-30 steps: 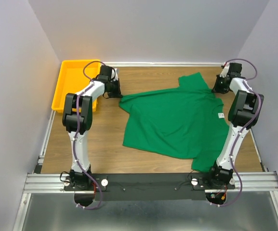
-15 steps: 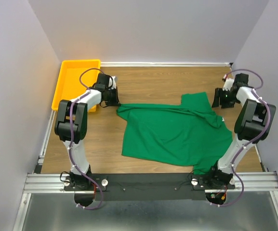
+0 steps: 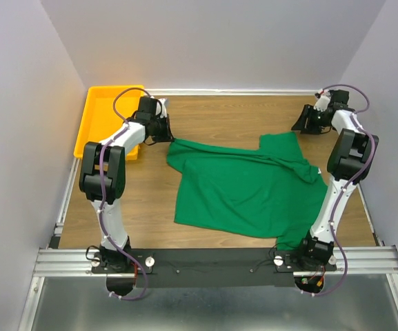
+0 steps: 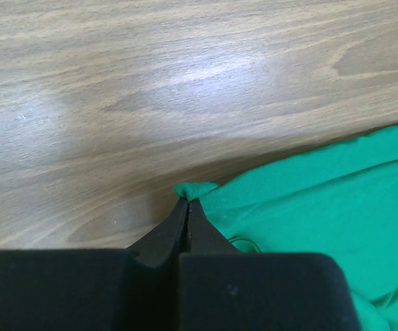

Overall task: Fold and stack the t-shirts
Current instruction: Flatten the tshirt out

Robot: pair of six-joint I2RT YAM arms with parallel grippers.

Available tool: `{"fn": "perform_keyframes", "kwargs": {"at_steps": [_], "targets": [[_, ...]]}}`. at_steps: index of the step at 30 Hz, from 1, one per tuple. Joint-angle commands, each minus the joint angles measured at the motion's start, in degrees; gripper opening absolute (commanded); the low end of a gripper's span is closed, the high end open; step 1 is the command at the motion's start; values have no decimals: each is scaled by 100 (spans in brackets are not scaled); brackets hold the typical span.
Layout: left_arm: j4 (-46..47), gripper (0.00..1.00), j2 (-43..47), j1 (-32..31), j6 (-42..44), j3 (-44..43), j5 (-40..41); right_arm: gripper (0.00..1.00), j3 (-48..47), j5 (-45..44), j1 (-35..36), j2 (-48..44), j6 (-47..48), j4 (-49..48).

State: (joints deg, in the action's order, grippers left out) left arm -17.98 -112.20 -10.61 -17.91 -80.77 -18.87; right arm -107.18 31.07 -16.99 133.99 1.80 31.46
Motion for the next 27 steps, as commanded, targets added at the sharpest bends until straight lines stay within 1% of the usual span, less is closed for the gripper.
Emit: {"fn": "perform_keyframes", "kwargs": {"at_steps": [1,3,4,5,6,8,9,10,14,15,16,17,18,19,20,21,24,26,27], "targets": [[66,0,-135,15,-28,-17,-161,60,213,303,170,277,-75,475],[66,0,-170,15,-19,-26,-169,58,337,321,179,233,-40,492],[31,0,-188,15,-11,-61,-178,56,399,303,179,198,30,492],[22,0,-205,15,-2,-114,-187,55,530,242,196,162,48,492],[5,0,-240,15,7,-149,-187,50,592,94,196,93,92,492],[-4,0,-258,15,-2,-211,-196,48,715,-65,196,13,145,492],[-4,0,-276,15,7,-237,-213,48,742,-214,205,-13,162,492],[-21,0,-293,7,16,-281,-222,44,751,-276,197,-40,197,492],[-66,0,-337,15,33,-351,-231,38,681,-435,196,-5,233,501],[-57,0,-329,15,25,-360,-222,33,646,-426,196,30,241,492],[-48,0,-329,15,25,-360,-222,26,602,-426,196,65,250,510],[-48,0,-329,15,33,-360,-222,26,601,-426,196,92,242,510],[-57,0,-320,15,16,-343,-222,22,575,-374,196,127,250,519],[-22,0,-320,15,16,-334,-239,10,514,-356,188,153,242,519],[-4,0,-311,15,-28,-325,-240,3,487,-278,188,179,242,519],[22,0,-311,15,-37,-316,-240,1,470,-277,188,154,233,510],[92,0,-223,15,-90,-299,-205,1,583,64,188,-144,189,317],[259,0,-101,15,-90,-264,-205,1,924,153,205,-697,285,98],[399,0,74,15,-98,-229,-152,0,1074,267,214,-1134,355,62]]}}
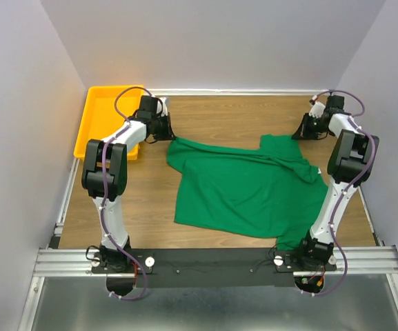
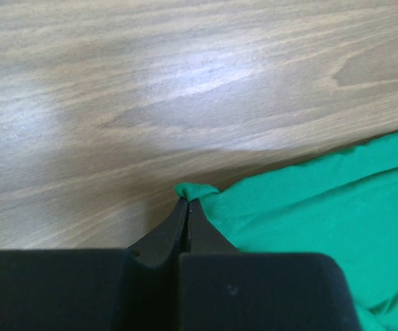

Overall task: Fold and stack the t-shirts
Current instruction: Flatten the tshirt out

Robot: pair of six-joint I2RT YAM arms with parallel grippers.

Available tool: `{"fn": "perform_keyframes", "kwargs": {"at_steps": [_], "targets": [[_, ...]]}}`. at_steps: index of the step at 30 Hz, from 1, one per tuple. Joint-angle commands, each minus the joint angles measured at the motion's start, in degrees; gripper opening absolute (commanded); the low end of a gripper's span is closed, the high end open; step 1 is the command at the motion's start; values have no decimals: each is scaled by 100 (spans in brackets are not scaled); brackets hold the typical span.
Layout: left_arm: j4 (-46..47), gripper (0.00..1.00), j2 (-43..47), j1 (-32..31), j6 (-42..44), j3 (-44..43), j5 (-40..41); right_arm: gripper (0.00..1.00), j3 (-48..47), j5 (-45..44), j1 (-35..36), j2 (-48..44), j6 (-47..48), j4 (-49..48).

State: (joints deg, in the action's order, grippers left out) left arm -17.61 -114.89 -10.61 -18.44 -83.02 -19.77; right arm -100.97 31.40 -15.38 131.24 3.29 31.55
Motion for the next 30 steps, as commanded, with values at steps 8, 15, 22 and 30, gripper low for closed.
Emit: {"fn": "perform_keyframes", "kwargs": {"at_steps": [8,15,22,30], "targets": [[1320,0,1600,24,-46,673,166,1,2125,683,105,-3997,1375,18],[2164,0,3400,24,-29,350,605,0,-459,192,105,-5232,1219,18],[2279,0,4255,15,112,-1276,1089,1,-3550,-722,105,-4661,542,-166],[2411,0,4712,15,33,-2744,1195,1,-4598,-1741,105,-5046,620,-1352]]}}
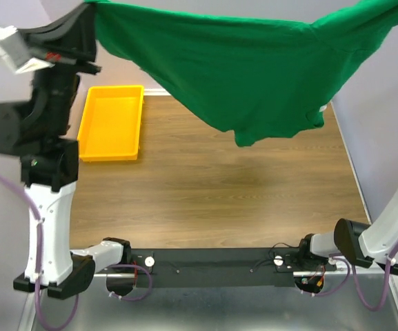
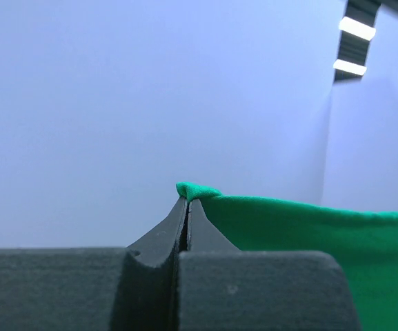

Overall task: Fold and stack the t-shirts
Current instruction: Flatten the tshirt out

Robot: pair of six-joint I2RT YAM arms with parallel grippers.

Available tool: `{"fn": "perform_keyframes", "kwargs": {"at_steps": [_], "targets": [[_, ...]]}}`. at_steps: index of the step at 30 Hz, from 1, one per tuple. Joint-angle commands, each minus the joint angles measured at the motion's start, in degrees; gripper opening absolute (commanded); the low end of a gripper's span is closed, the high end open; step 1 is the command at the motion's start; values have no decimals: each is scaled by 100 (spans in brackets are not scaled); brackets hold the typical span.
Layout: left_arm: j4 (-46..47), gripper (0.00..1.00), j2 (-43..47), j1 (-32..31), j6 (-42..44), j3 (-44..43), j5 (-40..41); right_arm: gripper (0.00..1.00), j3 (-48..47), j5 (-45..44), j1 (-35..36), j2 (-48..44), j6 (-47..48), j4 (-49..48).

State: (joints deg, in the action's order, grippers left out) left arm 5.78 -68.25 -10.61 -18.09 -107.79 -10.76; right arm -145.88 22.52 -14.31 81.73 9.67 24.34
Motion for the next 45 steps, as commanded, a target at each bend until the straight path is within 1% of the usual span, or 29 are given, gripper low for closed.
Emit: {"fn": "perform_keyframes", "kwargs": {"at_steps": [1,5,9,14,16,17,18,19,20,21,22,24,25,27,28,29,31,32,33,34,35,36,37,38,39,41,42,43,45], "targets": [[90,0,83,15,-45,-321,312,1,-133,-968,-2,-192,17,-876],[151,0,250,24,-151,-541,338,1,-651,-1356,-2,-123,210,-1036],[160,0,426,24,-222,-559,408,1,-503,-1347,-2,-263,272,-1291],[46,0,549,24,-222,-156,531,1,-73,-1304,-2,-324,246,-1335],[-68,0,576,15,-274,64,584,1,593,-1032,-2,-456,141,-1326],[-94,0,593,15,-309,413,602,1,883,-900,-2,-518,114,-1318],[-112,0,619,24,-318,651,602,1,1643,-725,-2,-605,114,-1318],[-147,0,637,15,-344,1211,602,1,2060,-349,-2,-789,149,-1326],[-165,0,663,15,-397,1521,637,1,2490,-145,-2,-912,184,-1326],[-165,0,698,15,-450,1854,698,1,3495,240,7,-1018,228,-1335],[-156,0,690,15,-459,2197,690,1,3923,400,-2,-1097,272,-1335],[-86,0,664,15,-546,3234,681,1,4846,603,-2,-1326,421,-1361],[97,0,629,7,-599,3925,672,1,5746,691,-2,-1388,613,-1466],[378,0,419,-11,-617,4579,602,1,6586,683,-2,-1458,711,-1773],[632,0,287,-37,-617,4843,602,1,7504,761,-2,-1450,877,-1983],[791,0,138,-64,-617,5255,602,1,7931,814,-2,-1415,948,-2664],[1179,0,-485,-90,-582,5487,628,1,8714,867,-2,-1082,975,-3388],[1223,0,-757,-90,-556,5479,637,1,8970,894,7,-854,1045,-3696],[1232,0,-1369,-142,-503,5392,663,1,9312,894,24,-609,1019,-4230],[1172,0,-1689,-169,-372,5269,724,1,9358,729,42,-14,967,-4409],[1093,0,-2014,-195,-328,4920,786,1,9307,623,103,305,888,-4490],[970,0,-2330,-213,-301,4699,847,1,9089,535,112,586,844,-4517],[725,0,-2899,-213,-275,4488,935,1,8965,438,173,1085,826,-4525],[618,0,-3148,-213,-266,4016,979,1,8894,376,208,1247,756,-4604],[495,0,-3594,-213,-274,3794,1023,1,8841,349,261,1405,764,-4796],[118,0,-4158,-213,-274,3100,1312,1,8552,244,419,1844,870,-4755],[-14,0,-4335,-213,-257,2862,1357,1,8176,157,455,2003,835,-4667],[-233,0,-4494,-205,-248,2668,1410,1,7981,95,472,2170,774,-4570],[-567,0,-4923,-178,-239,1818,1524,1,7411,-124,490,2652,406,-4316]]}}
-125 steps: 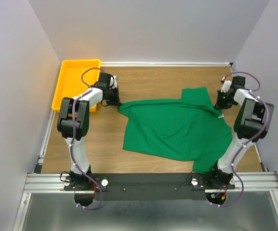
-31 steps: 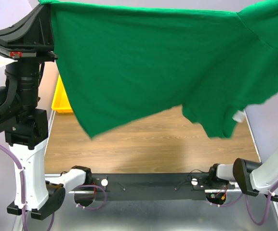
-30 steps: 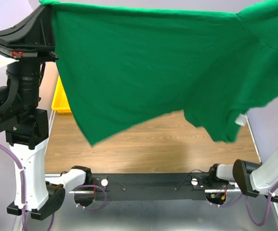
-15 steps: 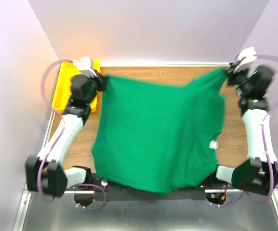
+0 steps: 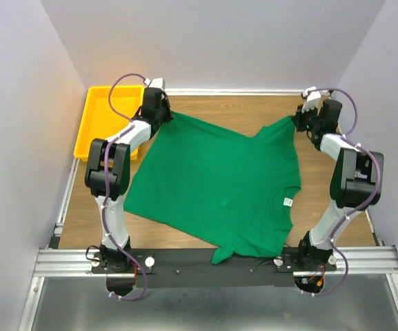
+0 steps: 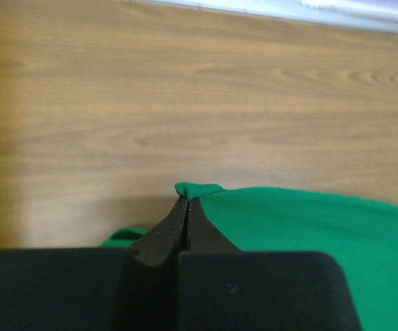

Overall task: Fold and stack the t-shirts
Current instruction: Flatten the tshirt out

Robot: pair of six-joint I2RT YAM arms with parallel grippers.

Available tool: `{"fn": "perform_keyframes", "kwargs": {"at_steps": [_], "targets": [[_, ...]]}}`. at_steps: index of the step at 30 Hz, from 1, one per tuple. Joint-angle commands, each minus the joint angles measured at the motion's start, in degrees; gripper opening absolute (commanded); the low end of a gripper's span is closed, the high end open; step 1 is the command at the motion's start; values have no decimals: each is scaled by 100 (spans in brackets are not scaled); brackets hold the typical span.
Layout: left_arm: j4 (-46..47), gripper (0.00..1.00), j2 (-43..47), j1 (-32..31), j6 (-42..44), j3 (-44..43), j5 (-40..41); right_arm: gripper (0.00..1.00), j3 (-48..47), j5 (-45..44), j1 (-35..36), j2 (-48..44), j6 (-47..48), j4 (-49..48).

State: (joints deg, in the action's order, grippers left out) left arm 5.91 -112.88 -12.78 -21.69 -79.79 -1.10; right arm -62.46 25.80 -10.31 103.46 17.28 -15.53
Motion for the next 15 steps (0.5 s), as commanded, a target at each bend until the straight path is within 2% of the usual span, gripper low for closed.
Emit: {"fn": "perform_keyframes", "kwargs": {"at_steps": [1,5,15], "targets": [[-730,0,-585,38,104,-986,620,1,-935,-505,90,613,-357,-328],[-1153,0,-1077,126,42,-1959,664,1,-1566,-743,90,772,-751,-267],[-1391,0,-1658,196,139,-2910,506,1,-1805,-418,90,377,-1288,-30]]}}
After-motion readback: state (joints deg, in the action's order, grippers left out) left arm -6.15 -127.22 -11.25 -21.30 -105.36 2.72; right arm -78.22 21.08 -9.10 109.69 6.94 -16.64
